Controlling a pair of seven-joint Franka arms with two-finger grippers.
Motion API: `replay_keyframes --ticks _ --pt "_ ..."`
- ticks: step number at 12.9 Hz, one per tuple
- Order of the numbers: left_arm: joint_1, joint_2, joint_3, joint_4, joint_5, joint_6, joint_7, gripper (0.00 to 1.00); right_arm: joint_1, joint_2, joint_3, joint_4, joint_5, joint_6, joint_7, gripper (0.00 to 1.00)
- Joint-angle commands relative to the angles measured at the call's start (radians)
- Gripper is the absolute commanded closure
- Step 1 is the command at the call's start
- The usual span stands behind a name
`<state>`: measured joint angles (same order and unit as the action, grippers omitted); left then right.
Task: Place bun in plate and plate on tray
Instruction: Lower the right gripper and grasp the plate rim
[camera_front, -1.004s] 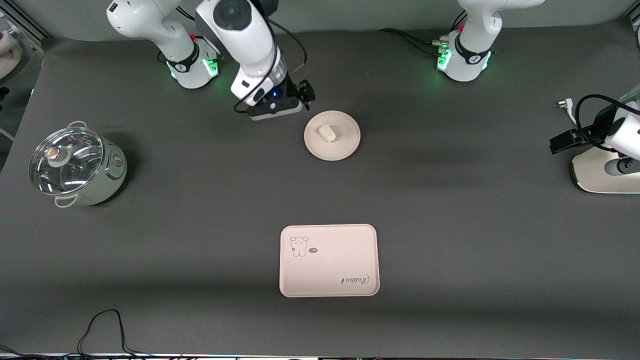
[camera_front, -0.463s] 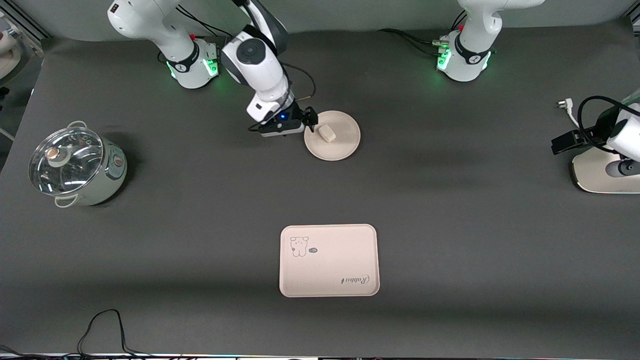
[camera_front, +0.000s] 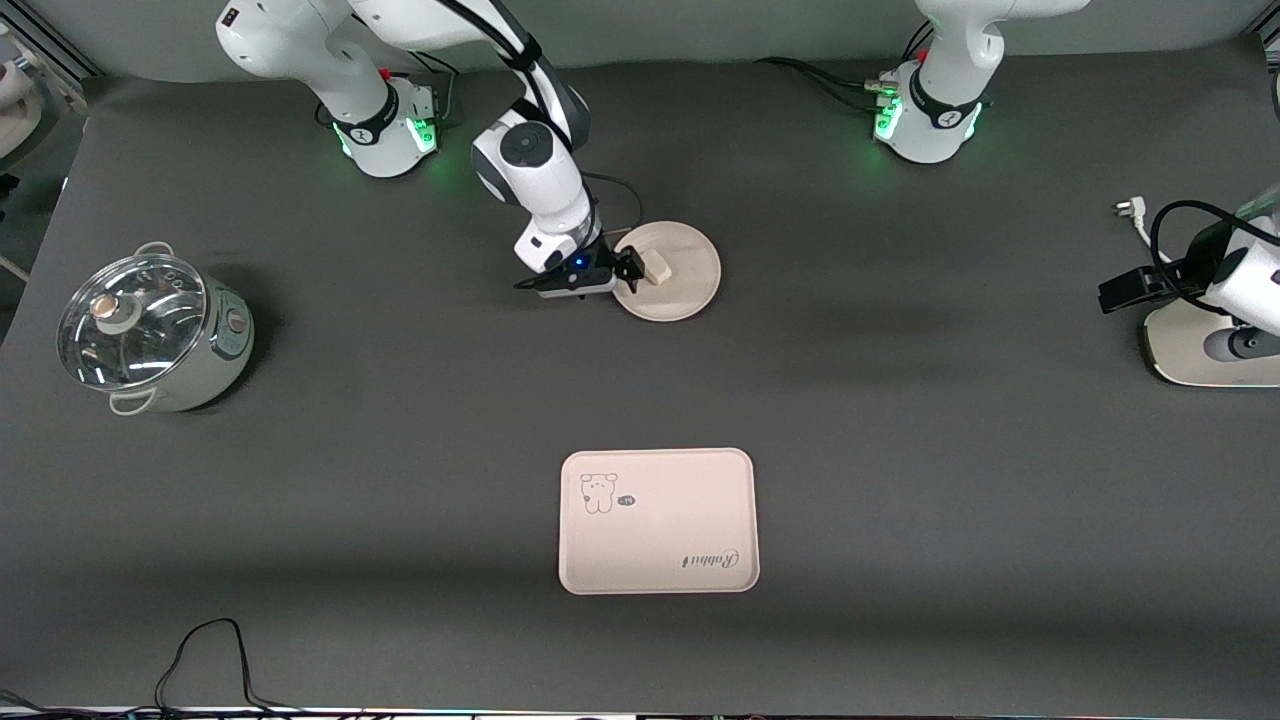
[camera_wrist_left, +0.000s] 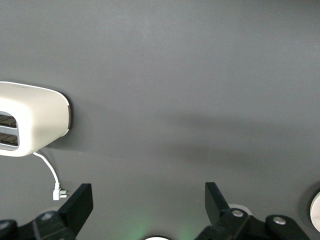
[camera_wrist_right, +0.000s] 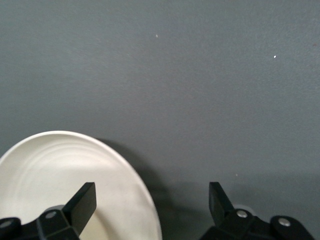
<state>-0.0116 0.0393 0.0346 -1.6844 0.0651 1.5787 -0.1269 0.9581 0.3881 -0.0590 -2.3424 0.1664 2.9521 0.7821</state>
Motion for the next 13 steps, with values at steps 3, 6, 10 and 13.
replay_keyframes --ticks 3,6,10,13 --pt "-0.005 0.013 0.005 0.031 -0.001 -0.031 0.018 0.00 0.016 0.029 0.001 0.000 0.019 0.025 0.019 0.01" --pt "-0.005 0.013 0.005 0.031 -0.001 -0.031 0.018 0.00 0.014 0.012 0.001 0.000 0.019 -0.016 0.020 0.19" --pt "-0.005 0.014 0.005 0.031 -0.001 -0.031 0.018 0.00 0.013 -0.002 0.002 0.002 0.019 -0.047 0.019 0.55" --pt "-0.007 0.014 0.005 0.031 -0.001 -0.031 0.018 0.00 0.013 -0.002 0.002 0.002 0.019 -0.047 0.017 0.81"
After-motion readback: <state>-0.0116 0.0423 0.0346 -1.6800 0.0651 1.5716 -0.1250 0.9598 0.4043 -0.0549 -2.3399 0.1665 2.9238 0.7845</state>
